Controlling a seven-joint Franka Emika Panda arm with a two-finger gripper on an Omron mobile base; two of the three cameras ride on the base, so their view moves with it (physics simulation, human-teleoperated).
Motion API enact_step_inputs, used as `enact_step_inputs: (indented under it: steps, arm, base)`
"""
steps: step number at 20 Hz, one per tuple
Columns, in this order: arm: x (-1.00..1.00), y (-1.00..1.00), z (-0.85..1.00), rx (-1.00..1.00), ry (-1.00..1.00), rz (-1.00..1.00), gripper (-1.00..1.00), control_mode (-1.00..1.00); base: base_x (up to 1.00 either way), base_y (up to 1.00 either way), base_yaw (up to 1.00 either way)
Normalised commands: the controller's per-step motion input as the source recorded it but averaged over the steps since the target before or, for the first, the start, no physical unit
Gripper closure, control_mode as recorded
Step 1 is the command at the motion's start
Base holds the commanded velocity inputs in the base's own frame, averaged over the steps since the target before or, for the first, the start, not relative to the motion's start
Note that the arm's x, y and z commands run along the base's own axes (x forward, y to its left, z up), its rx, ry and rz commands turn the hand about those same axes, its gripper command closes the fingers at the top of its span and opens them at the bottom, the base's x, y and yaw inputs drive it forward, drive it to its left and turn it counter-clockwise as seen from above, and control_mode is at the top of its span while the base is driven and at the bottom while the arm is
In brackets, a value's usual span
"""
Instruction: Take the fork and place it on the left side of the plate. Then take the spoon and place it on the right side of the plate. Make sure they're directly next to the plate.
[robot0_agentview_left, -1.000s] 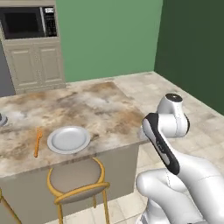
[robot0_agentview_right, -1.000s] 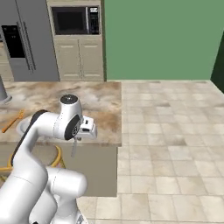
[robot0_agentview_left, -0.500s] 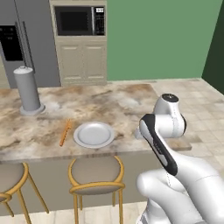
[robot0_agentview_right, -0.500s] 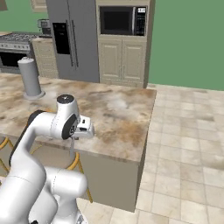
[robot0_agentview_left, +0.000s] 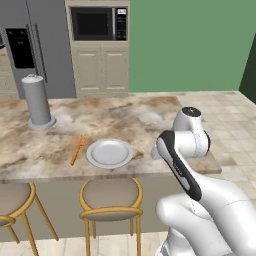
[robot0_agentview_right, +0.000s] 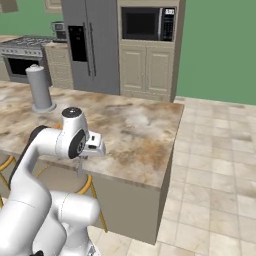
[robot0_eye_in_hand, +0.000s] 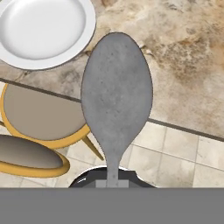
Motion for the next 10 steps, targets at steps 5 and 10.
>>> enact_step_inputs:
  steps: [5,10]
  arm:
    - [0.00,0.00,0.00,0.00,0.00,0.00,1.00,1.00]
    - [0.00,0.00,0.00,0.00,0.00,0.00,1.00,1.00]
  base:
    - [0.00,-0.03,0.00]
    - [0.00,0.00,0.00]
